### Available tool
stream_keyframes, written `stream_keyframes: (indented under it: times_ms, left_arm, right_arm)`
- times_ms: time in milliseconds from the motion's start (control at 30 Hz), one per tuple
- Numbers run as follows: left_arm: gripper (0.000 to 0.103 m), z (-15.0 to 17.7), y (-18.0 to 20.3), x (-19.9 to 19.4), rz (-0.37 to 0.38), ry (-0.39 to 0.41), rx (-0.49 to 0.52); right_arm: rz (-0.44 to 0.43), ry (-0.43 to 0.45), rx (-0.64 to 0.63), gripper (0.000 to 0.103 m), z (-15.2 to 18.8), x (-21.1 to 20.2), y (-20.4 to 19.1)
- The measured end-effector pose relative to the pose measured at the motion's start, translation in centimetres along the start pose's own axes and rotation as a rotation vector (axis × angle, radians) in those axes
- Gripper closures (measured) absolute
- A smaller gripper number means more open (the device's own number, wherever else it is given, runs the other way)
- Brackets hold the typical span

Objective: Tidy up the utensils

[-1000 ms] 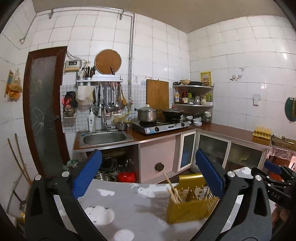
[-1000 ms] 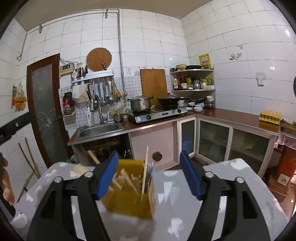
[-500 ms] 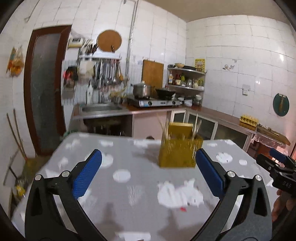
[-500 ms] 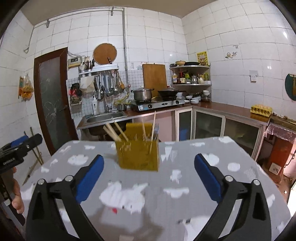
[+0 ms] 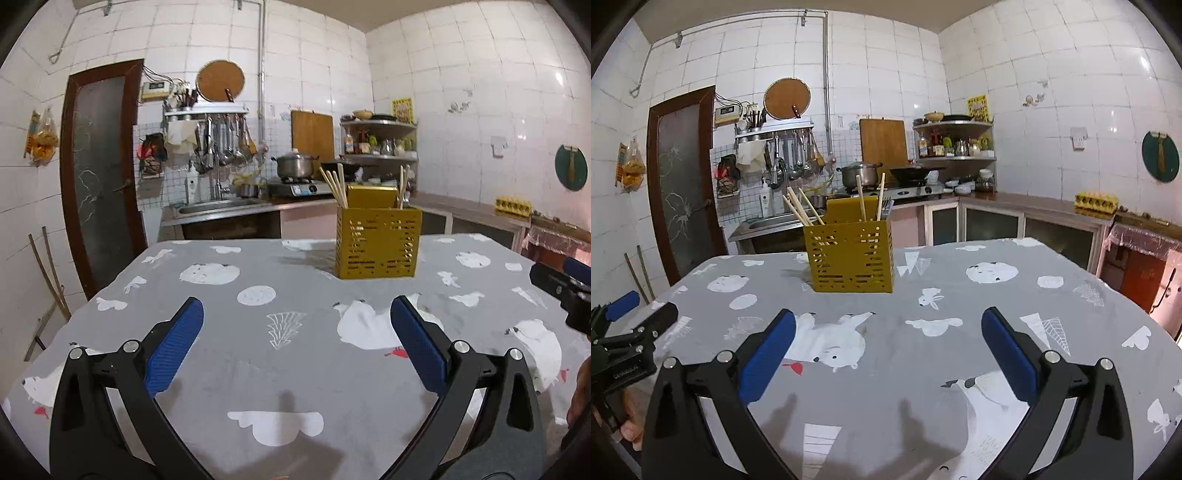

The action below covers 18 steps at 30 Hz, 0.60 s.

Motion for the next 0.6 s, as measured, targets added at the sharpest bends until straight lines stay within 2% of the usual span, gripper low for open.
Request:
stream_keyframes:
  times_ms: [167, 600]
  left_arm:
    - [0.005, 0.1, -0.3, -0.3, -0.010, 0.051, -0.014]
    - [0.005, 0.5, 0.2, -0.9, -0.001, 0.067, 0.007]
  right_arm:
    - [0.022, -0.004, -0.021, 0.005, 0.8, 0.7, -0.2]
    - [0.042, 0.038, -0.051, 0.005, 1.0, -0.1, -0.7]
Point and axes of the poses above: each gripper's, at about its wrist camera, not at the fingertips, and x roughly the way its jaws point, y to its right, z to its underside, the point moved 8 cm from there along x, roughly the way its jaws point, and after that the axes turned 2 degrees about x, right-handed, at the moved point
